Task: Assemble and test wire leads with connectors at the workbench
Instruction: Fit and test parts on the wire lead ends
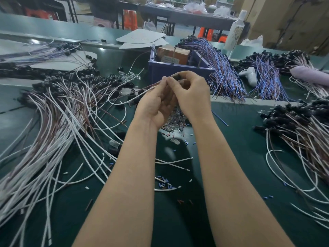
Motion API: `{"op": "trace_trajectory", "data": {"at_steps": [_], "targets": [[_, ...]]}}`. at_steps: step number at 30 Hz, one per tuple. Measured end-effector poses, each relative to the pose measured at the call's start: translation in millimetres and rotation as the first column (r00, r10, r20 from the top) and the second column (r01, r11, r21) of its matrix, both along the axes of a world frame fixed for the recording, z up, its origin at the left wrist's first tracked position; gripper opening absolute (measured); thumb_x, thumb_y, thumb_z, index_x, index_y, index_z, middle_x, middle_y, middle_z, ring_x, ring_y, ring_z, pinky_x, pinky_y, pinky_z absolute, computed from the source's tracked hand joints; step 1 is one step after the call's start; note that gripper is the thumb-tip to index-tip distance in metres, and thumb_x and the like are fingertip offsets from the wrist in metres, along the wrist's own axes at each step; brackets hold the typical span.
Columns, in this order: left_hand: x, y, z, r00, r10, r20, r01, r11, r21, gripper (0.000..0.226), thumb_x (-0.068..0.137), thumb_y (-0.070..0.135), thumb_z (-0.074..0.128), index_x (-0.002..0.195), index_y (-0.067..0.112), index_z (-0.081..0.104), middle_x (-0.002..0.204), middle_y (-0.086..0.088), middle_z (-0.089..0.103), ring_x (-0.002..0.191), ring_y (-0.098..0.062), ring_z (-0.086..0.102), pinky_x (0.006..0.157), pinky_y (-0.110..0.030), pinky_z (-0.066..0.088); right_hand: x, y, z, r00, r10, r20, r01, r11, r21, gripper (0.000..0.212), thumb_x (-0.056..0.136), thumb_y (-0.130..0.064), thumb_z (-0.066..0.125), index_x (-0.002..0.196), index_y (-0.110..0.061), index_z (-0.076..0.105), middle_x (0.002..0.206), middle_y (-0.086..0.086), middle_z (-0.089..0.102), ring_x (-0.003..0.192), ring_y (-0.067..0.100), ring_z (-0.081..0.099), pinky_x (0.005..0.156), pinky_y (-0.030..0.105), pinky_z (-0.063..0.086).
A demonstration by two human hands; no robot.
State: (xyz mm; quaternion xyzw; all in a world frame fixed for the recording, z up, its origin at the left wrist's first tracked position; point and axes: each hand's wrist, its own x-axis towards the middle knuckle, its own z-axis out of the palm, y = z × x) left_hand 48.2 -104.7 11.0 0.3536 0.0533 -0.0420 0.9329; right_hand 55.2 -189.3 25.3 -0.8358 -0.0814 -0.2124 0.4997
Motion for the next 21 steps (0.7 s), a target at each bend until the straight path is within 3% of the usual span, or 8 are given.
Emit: {"op": "trace_trajectory", "data": {"at_steps": [3,5,7,11,14,17,19,21], "targets": [[3.1,7.4,0.9,0.997,0.037,-0.067,-0.042,0.996,-0.073,0.024,0.099,0.02,0.048,0.089,0.004,0.063,0.077,-0.004,0.073,0.074,-0.009,0.068,0.069,-0.02,0.056,-1.2,-3.7,4.4,0.998,0.054,-0.017,-0.054,0.998,0.012,0.015,0.088,-0.029,0.066,0.096,-0.017,0.069,0.085,-0.002,0.069,0.082,0.012,0.064,0.083,0.031,0.052],[3.8,11.3,-0.3,0.993,0.051,-0.103,-0.066,0.987,-0.146,0.022,0.098,0.019,0.049,0.087,0.003,0.061,0.063,-0.003,0.069,0.057,-0.006,0.065,0.055,-0.016,0.055,-1.7,-6.6,8.2,0.998,0.059,-0.002,-0.058,0.997,0.041,0.005,0.09,-0.026,0.063,0.089,-0.021,0.066,0.081,-0.002,0.068,0.079,0.016,0.065,0.081,0.035,0.053],[4.4,13.1,-2.4,0.992,0.056,-0.112,-0.073,0.986,-0.153,0.021,0.097,0.018,0.051,0.085,0.003,0.06,0.056,-0.002,0.064,0.048,-0.005,0.06,0.05,-0.014,0.053,-1.8,-7.5,10.4,0.997,0.07,0.018,-0.071,0.997,0.036,0.004,0.088,-0.027,0.065,0.086,-0.024,0.067,0.075,-0.006,0.064,0.072,0.011,0.062,0.074,0.027,0.052],[7.3,12.0,-5.5,0.997,0.041,-0.063,-0.049,0.99,-0.129,0.02,0.097,0.017,0.051,0.087,0.004,0.061,0.075,-0.006,0.067,0.066,-0.008,0.063,0.061,-0.014,0.053,-3.0,-2.6,8.9,0.997,0.07,0.028,-0.067,0.994,-0.083,0.007,0.084,-0.026,0.07,0.09,-0.021,0.069,0.067,-0.015,0.057,0.062,-0.004,0.052,0.062,0.003,0.038],[6.7,15.6,-6.7,0.998,-0.043,-0.035,0.035,0.977,-0.208,0.02,0.095,0.021,0.054,0.089,0.004,0.063,0.089,-0.008,0.067,0.072,-0.01,0.066,0.076,-0.01,0.047,-3.8,-0.5,8.1,0.997,0.045,0.056,-0.039,0.995,-0.095,0.006,0.086,-0.023,0.068,0.09,-0.019,0.069,0.063,-0.017,0.053,0.058,-0.007,0.049,0.06,0.002,0.036],[4.9,17.4,-9.0,0.994,-0.105,-0.014,0.096,0.946,-0.31,0.021,0.094,0.019,0.055,0.091,0.001,0.064,0.095,-0.012,0.066,0.089,-0.017,0.063,0.102,-0.025,0.038,-5.6,1.4,8.5,0.997,0.046,0.066,-0.039,0.994,-0.104,0.009,0.086,-0.024,0.068,0.092,-0.018,0.069,0.066,-0.018,0.054,0.062,-0.006,0.051,0.062,0.003,0.037],[4.0,17.1,-9.3,0.994,-0.109,-0.005,0.101,0.937,-0.335,0.02,0.094,0.016,0.054,0.096,-0.002,0.063,0.096,-0.015,0.066,0.089,-0.018,0.065,0.098,-0.029,0.045,-6.2,2.0,10.8,0.996,0.073,0.052,-0.068,0.994,-0.091,0.008,0.087,-0.024,0.067,0.092,-0.019,0.07,0.067,-0.016,0.058,0.063,-0.005,0.054,0.065,0.005,0.041],[3.4,17.5,-9.0,0.994,-0.109,-0.015,0.095,0.92,-0.38,0.021,0.095,0.015,0.052,0.096,-0.003,0.062,0.09,-0.013,0.065,0.075,-0.016,0.066,0.082,-0.022,0.053,-6.2,-0.1,14.1,0.993,0.114,0.032,-0.113,0.993,-0.03,0.007,0.09,-0.021,0.062,0.091,-0.022,0.069,0.072,-0.009,0.064,0.065,0.001,0.06,0.072,0.018,0.051]]}}
